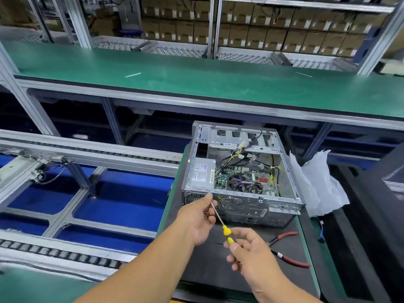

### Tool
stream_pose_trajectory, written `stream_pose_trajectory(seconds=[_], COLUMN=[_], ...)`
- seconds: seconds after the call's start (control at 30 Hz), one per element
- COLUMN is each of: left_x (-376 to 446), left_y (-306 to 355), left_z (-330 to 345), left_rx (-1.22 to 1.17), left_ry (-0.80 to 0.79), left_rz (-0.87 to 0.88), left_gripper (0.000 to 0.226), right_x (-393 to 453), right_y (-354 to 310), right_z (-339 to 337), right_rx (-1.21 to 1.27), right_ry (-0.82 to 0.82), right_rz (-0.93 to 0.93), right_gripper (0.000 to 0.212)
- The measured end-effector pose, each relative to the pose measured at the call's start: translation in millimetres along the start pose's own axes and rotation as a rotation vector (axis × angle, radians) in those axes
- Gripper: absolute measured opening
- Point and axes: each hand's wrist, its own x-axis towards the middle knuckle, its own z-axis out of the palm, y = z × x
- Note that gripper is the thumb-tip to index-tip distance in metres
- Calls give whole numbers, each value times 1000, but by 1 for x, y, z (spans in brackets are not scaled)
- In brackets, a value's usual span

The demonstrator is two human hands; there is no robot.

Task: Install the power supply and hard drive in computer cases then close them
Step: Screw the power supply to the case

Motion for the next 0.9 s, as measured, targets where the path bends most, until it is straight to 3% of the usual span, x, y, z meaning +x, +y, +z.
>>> stream_pose_trajectory(seconds=[0.5,0.9], left_x=[5,14], left_y=[-2,11], left_z=[0,-2], left_rx=[-20,56], left_ry=[-16,-41], left_rz=[0,-54], left_gripper=[13,9], right_x=[-4,-8], right_y=[-11,-22], right_z=[13,32], right_rx=[161,119], right_ry=[-7,13], right_rz=[138,190], right_gripper=[17,16])
